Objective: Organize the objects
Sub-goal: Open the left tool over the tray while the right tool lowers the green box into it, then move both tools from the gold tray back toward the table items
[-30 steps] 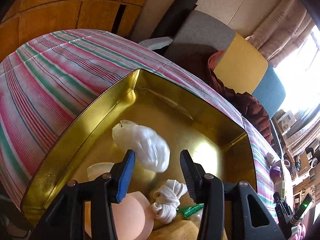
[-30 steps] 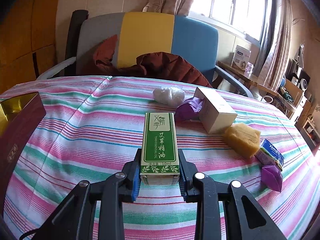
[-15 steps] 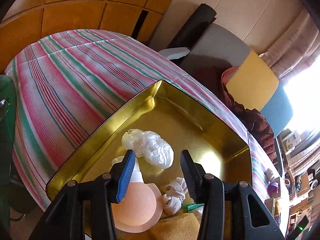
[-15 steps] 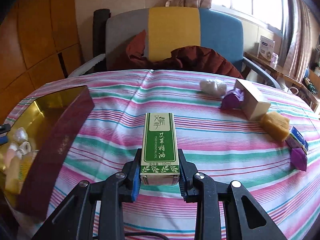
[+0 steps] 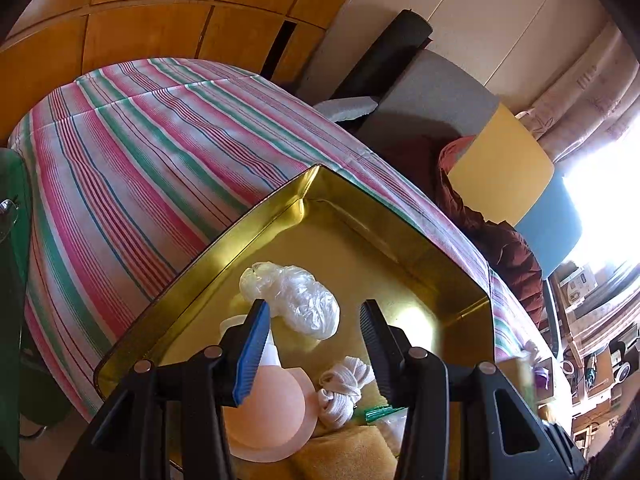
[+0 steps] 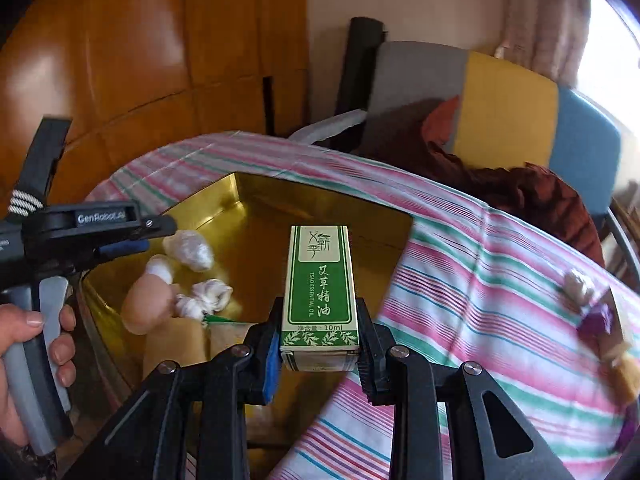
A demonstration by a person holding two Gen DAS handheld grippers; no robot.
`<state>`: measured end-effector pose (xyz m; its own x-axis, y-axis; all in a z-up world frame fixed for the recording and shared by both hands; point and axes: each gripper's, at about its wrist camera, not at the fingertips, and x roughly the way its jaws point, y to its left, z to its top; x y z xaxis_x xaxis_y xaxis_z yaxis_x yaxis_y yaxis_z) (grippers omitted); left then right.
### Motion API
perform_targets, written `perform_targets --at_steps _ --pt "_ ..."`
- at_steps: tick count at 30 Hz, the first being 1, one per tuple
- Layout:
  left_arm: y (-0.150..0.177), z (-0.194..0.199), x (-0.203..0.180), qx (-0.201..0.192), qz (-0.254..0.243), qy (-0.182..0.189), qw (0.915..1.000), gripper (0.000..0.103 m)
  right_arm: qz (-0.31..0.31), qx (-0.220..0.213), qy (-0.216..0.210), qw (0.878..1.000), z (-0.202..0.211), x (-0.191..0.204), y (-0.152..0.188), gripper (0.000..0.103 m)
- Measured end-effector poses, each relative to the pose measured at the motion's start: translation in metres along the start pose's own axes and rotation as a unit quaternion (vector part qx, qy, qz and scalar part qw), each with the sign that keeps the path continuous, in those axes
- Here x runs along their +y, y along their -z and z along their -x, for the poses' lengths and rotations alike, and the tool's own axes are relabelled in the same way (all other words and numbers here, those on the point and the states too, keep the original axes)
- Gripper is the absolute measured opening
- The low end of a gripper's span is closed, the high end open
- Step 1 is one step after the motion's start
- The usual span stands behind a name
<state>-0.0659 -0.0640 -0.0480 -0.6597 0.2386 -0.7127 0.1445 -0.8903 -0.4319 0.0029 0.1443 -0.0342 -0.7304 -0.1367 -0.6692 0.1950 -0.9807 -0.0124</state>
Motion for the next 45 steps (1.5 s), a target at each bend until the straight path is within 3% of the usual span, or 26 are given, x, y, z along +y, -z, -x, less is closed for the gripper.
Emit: perform_targets --at_steps 4,15,17,18,23,25,37,45 --pt "-0.002 0.004 0.000 -0.003 0.003 0.002 1.0000 0.047 0.014 0.033 -0.014 0.999 -0.029 0.018 -0.015 0.031" --pt "-0.003 0.004 0.000 0.001 0.008 0.005 1.0000 0.047 -0.037 0.096 -0.034 0.994 -0.083 0.018 -0.032 0.032" --pt "-0.002 0.004 -0.002 0.002 0.004 0.006 1.0000 0.047 -0.038 0.101 -0.035 0.994 -0.088 0.019 -0.032 0.040" --pt "-0.002 0.004 -0.002 0.003 0.003 0.007 1.0000 0.047 -0.037 0.100 -0.033 0.994 -0.088 0.019 -0.031 0.047" --pt "0.000 0.004 -0.006 0.003 0.001 0.007 1.0000 0.047 -0.047 0.077 -0.037 0.995 -0.075 0.015 -0.026 0.053" --pt "0.001 0.003 -0.007 0.005 -0.001 0.007 1.0000 0.047 -0.057 0.061 -0.042 0.996 -0.065 0.011 -0.024 0.061" --pt "0.014 -0.004 -0.028 0.022 -0.035 0.013 0.9991 0.047 -0.072 0.025 -0.017 0.997 -0.024 -0.010 -0.011 0.067" --pt "0.029 0.001 -0.051 0.025 -0.083 0.034 0.9957 0.047 -0.112 0.023 0.030 0.993 -0.003 -0.049 0.011 0.068"
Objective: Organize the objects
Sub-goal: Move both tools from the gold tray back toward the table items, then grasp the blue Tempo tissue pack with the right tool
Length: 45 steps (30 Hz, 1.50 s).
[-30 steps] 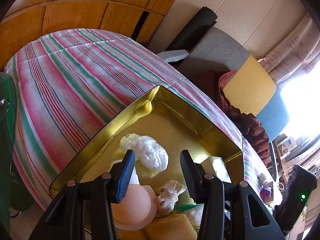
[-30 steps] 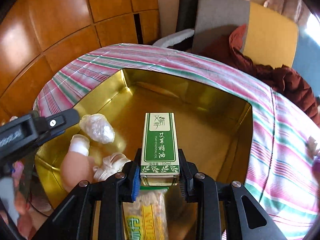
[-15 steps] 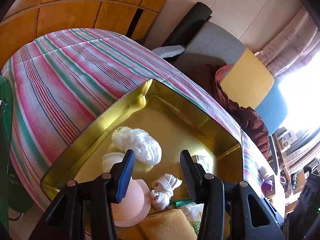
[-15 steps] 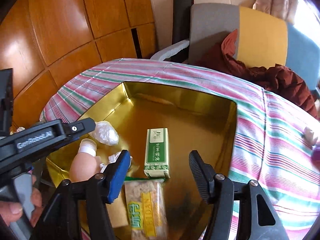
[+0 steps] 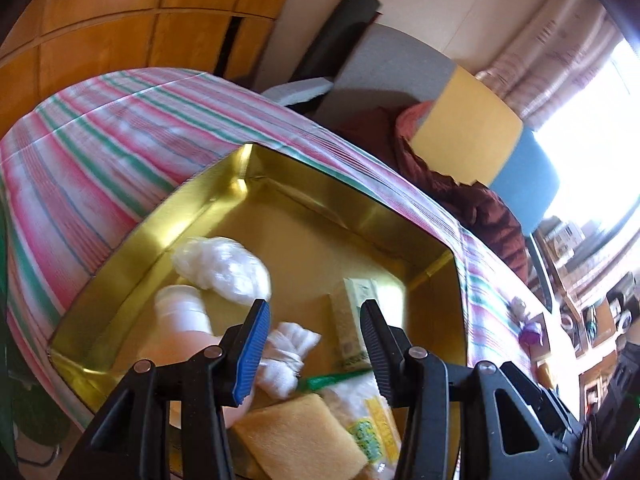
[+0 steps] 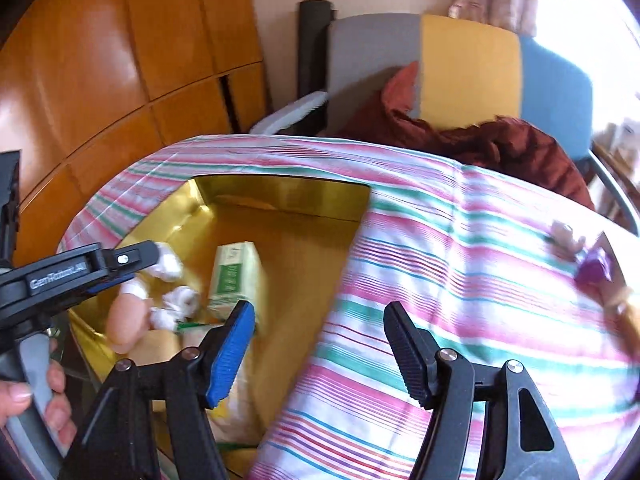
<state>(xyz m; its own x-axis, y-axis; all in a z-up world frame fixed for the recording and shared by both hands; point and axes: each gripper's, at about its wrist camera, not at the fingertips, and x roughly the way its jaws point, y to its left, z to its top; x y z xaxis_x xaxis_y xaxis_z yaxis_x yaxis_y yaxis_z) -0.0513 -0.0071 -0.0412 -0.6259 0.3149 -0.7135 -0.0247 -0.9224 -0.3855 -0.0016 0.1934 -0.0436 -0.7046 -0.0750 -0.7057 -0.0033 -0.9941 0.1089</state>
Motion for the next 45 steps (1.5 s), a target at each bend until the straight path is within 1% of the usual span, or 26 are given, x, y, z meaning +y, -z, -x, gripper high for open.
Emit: perform_targets --at_steps 4,7,11,14,18,21,23,25,26,29,31,33,34,35,36,37,38,39,41,42,44,45 --pt "0.008 0.000 -0.021 0.006 -0.043 0.023 0.9988 0.047 -0.024 0.004 0.024 0.999 0.009 -0.030 0.011 0.069" --pt "0.017 0.001 -0.040 0.010 -0.080 0.043 0.9958 0.047 -0.036 0.009 0.044 0.998 0.015 -0.053 0.021 0.069" --pt "0.033 0.002 -0.066 0.020 -0.131 0.074 0.9884 0.047 -0.052 0.017 0.072 0.996 0.024 -0.089 0.037 0.070" --pt "0.046 0.001 -0.083 0.033 -0.159 0.092 0.9824 0.047 -0.062 0.028 0.095 0.993 0.033 -0.119 0.049 0.070" --pt "0.064 0.001 -0.101 0.047 -0.188 0.105 0.9754 0.047 -0.081 0.034 0.138 0.986 0.053 -0.170 0.060 0.071" --pt "0.077 0.004 -0.112 0.053 -0.209 0.118 0.9694 0.047 -0.093 0.025 0.179 0.979 0.076 -0.210 0.064 0.075" --pt "0.086 0.006 -0.120 0.058 -0.223 0.127 0.9648 0.047 -0.100 0.020 0.209 0.973 0.089 -0.239 0.065 0.077" --pt "0.091 0.010 -0.126 0.056 -0.236 0.123 0.9623 0.051 -0.117 0.025 0.235 0.965 0.099 -0.273 0.068 0.077" --pt "0.094 0.012 -0.129 0.052 -0.242 0.120 0.9613 0.051 -0.131 0.032 0.239 0.962 0.103 -0.289 0.069 0.077" --pt "0.097 0.019 -0.134 0.048 -0.246 0.127 0.9597 0.051 -0.182 0.059 0.234 0.953 0.105 -0.331 0.079 0.077" --pt "0.098 0.021 -0.140 0.043 -0.256 0.128 0.9573 0.051 -0.206 0.066 0.218 0.952 0.104 -0.347 0.086 0.077" --pt "0.100 0.020 -0.148 0.047 -0.265 0.126 0.9547 0.051 -0.209 0.078 0.184 0.957 0.096 -0.350 0.090 0.078" --pt "0.102 0.019 -0.152 0.051 -0.269 0.128 0.9532 0.051 -0.203 0.073 0.172 0.961 0.094 -0.346 0.090 0.078" --pt "0.104 0.017 -0.156 0.056 -0.275 0.128 0.9511 0.051 -0.198 0.066 0.145 0.967 0.093 -0.340 0.089 0.078" --pt "0.107 0.016 -0.160 0.060 -0.281 0.127 0.9493 0.051 -0.197 0.060 0.104 0.973 0.093 -0.336 0.087 0.077" --pt "0.111 0.015 -0.164 0.063 -0.289 0.126 0.9469 0.051 -0.197 0.054 0.074 0.976 0.095 -0.330 0.085 0.076" --pt "0.114 0.014 -0.168 0.065 -0.296 0.125 0.9446 0.051 -0.193 0.043 0.051 0.979 0.099 -0.325 0.083 0.076" --pt "0.117 0.013 -0.171 0.068 -0.303 0.124 0.9424 0.051 -0.184 0.031 0.048 0.981 0.104 -0.321 0.079 0.076" --pt "0.123 0.009 -0.177 0.075 -0.311 0.124 0.9394 0.051 -0.171 0.003 0.072 0.983 0.116 -0.323 0.073 0.077" --pt "0.125 0.008 -0.179 0.078 -0.313 0.126 0.9382 0.051 -0.171 -0.011 0.096 0.981 0.123 -0.329 0.070 0.077" --pt "0.130 0.004 -0.185 0.087 -0.318 0.128 0.9354 0.051 -0.167 -0.025 0.159 0.973 0.131 -0.348 0.065 0.077" --pt "0.132 0.002 -0.188 0.092 -0.320 0.132 0.9338 0.051 -0.161 -0.021 0.191 0.968 0.129 -0.361 0.061 0.077"
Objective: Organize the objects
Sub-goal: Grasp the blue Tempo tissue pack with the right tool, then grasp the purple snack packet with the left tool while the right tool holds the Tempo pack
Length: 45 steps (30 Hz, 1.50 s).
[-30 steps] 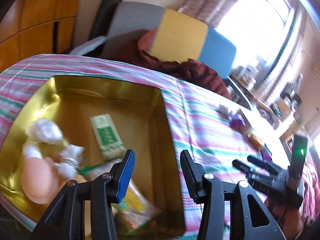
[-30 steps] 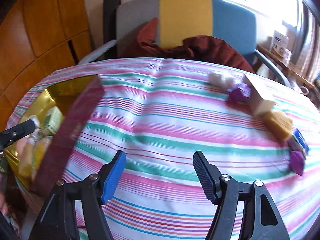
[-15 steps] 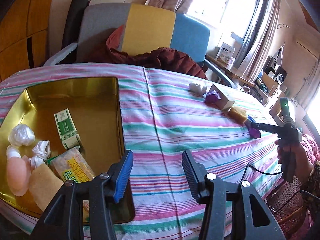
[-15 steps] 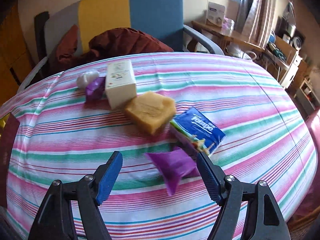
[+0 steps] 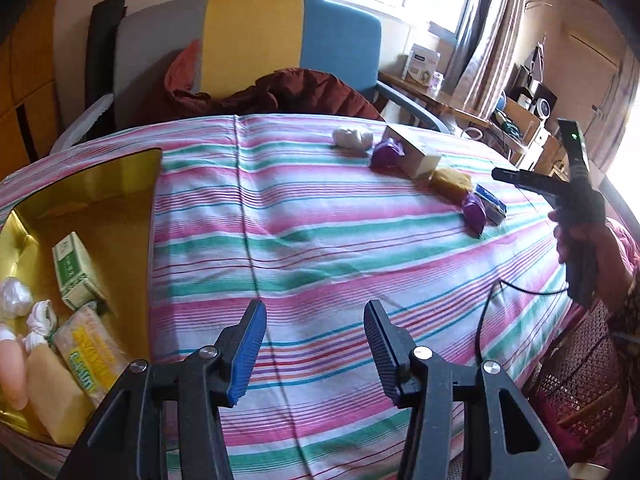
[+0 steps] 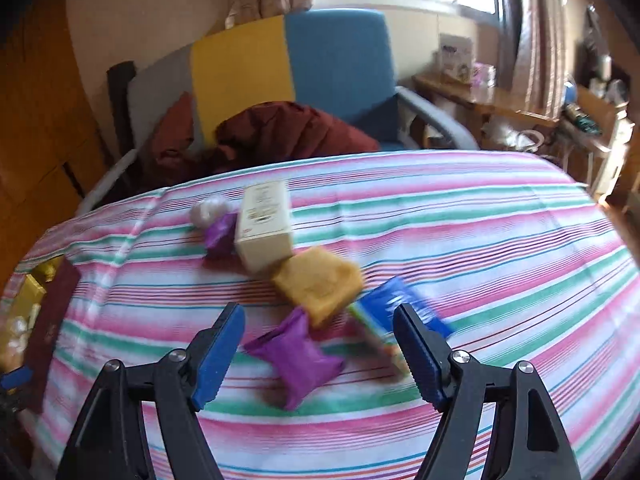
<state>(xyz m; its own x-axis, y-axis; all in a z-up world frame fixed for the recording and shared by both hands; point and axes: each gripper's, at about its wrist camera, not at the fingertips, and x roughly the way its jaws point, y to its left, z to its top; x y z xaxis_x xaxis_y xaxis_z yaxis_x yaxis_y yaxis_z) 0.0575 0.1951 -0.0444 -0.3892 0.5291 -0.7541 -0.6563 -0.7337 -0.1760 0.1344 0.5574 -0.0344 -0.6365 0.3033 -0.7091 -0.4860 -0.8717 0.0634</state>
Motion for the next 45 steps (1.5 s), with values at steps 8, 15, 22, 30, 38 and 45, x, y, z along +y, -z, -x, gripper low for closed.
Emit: perform_targets --at_steps 8,15,22,30,38,45 --pt "-0.003 -0.021 -0.031 0.028 -0.029 0.033 0.9986 0.051 0.049 0.063 0.038 0.996 -0.047 -0.040 -0.001 0.077" --pt "-0.011 -0.044 -0.057 0.051 -0.048 0.061 0.9957 0.051 0.033 0.110 0.025 0.993 -0.074 -0.040 0.005 0.063" --pt "-0.030 -0.069 -0.074 0.066 -0.037 0.076 0.9942 0.051 0.019 0.139 -0.013 0.990 -0.064 -0.025 0.013 0.053" --pt "-0.041 -0.087 -0.093 0.082 -0.032 0.087 0.9923 0.051 0.044 0.130 -0.027 0.990 -0.049 0.002 0.013 0.053" --pt "-0.067 -0.105 -0.149 0.059 -0.135 0.096 0.9844 0.074 -0.035 0.159 0.015 0.987 -0.062 -0.039 0.011 0.053" --pt "-0.086 -0.130 -0.199 0.051 -0.235 0.095 0.9660 0.075 -0.045 0.167 0.007 0.985 -0.066 -0.040 0.013 0.054"
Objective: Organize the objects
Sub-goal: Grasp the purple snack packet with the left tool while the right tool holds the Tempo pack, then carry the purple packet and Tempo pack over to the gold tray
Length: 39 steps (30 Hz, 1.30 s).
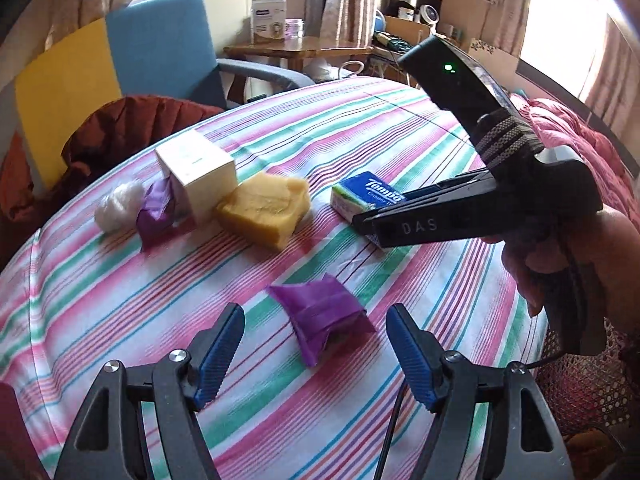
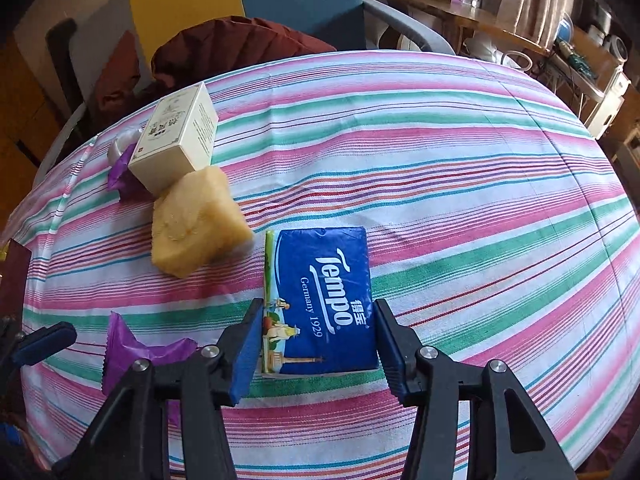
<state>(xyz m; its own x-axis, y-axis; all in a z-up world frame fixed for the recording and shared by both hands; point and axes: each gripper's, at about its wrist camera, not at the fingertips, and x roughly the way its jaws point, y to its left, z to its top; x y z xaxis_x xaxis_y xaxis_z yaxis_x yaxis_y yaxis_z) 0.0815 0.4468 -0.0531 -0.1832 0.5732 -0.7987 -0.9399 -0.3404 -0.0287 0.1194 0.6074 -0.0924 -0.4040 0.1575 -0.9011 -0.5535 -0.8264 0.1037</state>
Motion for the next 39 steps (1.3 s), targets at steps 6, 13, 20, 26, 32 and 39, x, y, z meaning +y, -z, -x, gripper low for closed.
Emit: perform_targets --at_steps 6,13,20,26,32,39 --pt "-0.003 -0.028 -0.019 0.025 -0.087 0.014 0.9958 0.071 -0.018 0.006 -0.015 1.000 -0.001 -0.005 0.001 0.054" --pt "0.027 -0.020 -0.001 0.020 -0.008 0.073 0.9971 0.059 -0.029 0.008 -0.023 0.999 -0.001 -0.007 0.000 0.054" --pt "0.015 -0.033 -0.007 0.039 -0.028 0.047 0.9978 0.061 -0.029 0.009 -0.022 0.999 -0.002 -0.006 -0.001 0.054" --pt "0.029 -0.035 -0.003 0.008 -0.015 0.045 0.9988 0.055 -0.025 0.008 -0.020 0.999 -0.005 -0.005 -0.003 0.054" --pt "0.040 -0.022 0.020 -0.015 0.029 0.020 0.9993 0.048 -0.010 -0.003 -0.016 1.000 -0.002 0.000 0.000 0.053" --pt "0.076 0.006 0.086 -0.051 0.152 -0.035 0.9865 0.047 0.015 -0.053 -0.001 0.999 0.016 0.011 0.000 0.053"
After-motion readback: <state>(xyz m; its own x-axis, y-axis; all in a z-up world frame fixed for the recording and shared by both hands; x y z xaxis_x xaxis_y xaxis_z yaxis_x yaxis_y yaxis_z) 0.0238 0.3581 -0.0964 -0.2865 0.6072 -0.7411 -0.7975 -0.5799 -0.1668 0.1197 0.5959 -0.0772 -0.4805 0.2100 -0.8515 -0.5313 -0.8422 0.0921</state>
